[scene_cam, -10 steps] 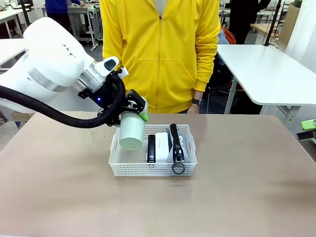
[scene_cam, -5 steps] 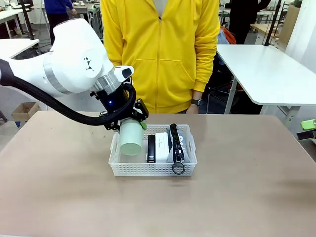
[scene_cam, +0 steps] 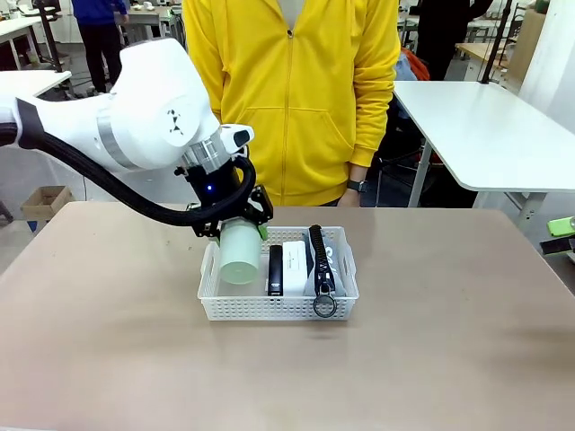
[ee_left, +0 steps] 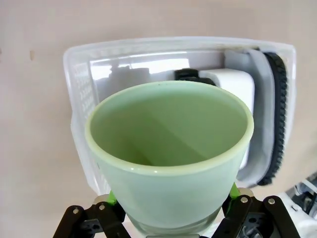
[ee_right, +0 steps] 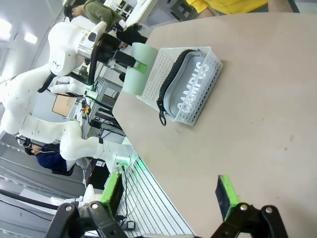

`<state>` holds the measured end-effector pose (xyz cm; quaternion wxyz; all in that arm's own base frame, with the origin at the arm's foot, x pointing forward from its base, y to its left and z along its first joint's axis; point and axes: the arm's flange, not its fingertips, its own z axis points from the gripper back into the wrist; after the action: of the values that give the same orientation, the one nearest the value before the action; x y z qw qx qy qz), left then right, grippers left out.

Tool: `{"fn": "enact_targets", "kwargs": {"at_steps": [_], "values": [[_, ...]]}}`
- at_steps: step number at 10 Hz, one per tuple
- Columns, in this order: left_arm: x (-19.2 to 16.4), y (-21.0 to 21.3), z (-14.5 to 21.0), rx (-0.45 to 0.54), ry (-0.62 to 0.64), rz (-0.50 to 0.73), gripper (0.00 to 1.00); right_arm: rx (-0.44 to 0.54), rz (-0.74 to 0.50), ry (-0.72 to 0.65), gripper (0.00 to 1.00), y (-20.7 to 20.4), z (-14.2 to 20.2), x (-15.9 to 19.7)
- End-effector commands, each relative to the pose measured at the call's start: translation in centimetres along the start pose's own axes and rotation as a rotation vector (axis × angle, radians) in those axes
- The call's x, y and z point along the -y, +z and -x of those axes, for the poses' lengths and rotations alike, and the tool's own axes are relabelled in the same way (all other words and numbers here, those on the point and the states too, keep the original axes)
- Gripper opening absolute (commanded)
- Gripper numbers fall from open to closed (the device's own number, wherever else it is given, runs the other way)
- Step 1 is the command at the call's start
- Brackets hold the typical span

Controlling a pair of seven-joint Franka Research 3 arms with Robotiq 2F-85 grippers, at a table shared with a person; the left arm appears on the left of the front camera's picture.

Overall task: Efficiently arrange items inside the basket to fit them all.
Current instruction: Pick up the Reusable plastic cup and place it inside the Organizing basket.

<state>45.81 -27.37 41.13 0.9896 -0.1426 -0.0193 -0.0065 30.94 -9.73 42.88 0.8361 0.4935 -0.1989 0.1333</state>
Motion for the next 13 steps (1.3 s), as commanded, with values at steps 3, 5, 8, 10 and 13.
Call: {"fn": "enact_targets", "kwargs": {"at_steps": [3,5,8,10,13], "values": [[0.8,-3.9,-1.1,-0.004,0.057,-0.133,0.86,0.015,-0.013,-0.017,1.00,0.1,-0.3,-0.4],[0.5,-5.6,-1.3,-0.011,0.072,-0.169,0.86,0.015,-0.013,-0.017,1.00,0.1,-0.3,-0.4],[0.8,-7.7,-1.8,-0.038,0.051,-0.215,0.86,0.015,-0.013,-0.017,1.00,0.1,-0.3,-0.4],[0.8,-8.2,-2.1,-0.037,0.053,-0.218,0.86,0.015,-0.013,-0.017,1.00,0.1,-0.3,-0.4],[0.8,-8.4,-2.2,-0.039,0.056,-0.226,1.00,0.015,-0.013,-0.017,1.00,0.1,-0.3,-0.4]]}}
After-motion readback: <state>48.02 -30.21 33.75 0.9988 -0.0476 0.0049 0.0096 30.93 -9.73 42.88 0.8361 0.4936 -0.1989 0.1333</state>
